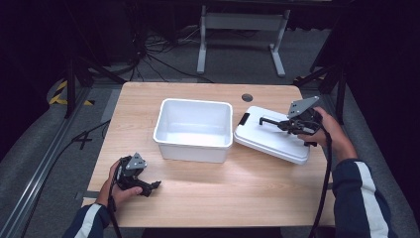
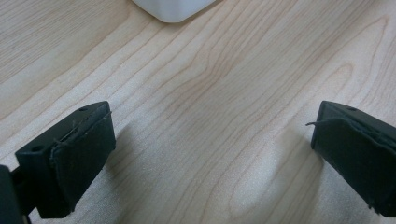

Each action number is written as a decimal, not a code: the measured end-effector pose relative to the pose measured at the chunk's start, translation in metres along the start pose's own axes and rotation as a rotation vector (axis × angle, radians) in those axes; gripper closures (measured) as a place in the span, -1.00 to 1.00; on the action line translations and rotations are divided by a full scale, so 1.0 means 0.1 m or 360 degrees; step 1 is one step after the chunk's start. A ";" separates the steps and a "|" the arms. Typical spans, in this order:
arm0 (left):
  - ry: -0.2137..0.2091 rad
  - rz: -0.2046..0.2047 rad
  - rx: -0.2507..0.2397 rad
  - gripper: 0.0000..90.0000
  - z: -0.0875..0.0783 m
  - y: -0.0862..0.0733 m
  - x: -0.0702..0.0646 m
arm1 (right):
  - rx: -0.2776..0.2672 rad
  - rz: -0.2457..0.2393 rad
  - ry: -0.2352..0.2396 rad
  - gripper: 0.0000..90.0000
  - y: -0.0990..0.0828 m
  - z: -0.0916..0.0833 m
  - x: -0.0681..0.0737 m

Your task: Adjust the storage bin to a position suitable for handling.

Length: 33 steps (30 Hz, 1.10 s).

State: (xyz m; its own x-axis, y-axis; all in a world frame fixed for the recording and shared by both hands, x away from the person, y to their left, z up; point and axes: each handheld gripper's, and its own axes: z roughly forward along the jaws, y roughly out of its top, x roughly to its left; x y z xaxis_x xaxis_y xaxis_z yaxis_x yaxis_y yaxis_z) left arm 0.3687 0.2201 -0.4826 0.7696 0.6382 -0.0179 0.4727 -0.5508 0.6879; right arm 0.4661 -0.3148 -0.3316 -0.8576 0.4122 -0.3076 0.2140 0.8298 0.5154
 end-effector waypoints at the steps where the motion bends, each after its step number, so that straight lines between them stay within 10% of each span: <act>1: 0.0000 0.0000 -0.0001 -1.00 0.00 0.00 0.00 | 0.0000 0.0004 0.0000 0.88 -0.01 0.03 0.00; 33: 0.0002 0.0008 0.0002 -0.99 -0.01 0.00 0.00 | 0.0148 0.0200 -0.0010 0.85 -0.30 0.60 -0.13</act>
State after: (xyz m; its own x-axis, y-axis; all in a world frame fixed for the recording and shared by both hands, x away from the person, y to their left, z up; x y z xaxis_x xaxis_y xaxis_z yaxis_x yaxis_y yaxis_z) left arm 0.3686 0.2207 -0.4824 0.7714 0.6363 -0.0135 0.4695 -0.5546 0.6871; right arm 0.4988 -0.3226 -0.3914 -0.8185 0.5170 -0.2505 0.3619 0.8026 0.4742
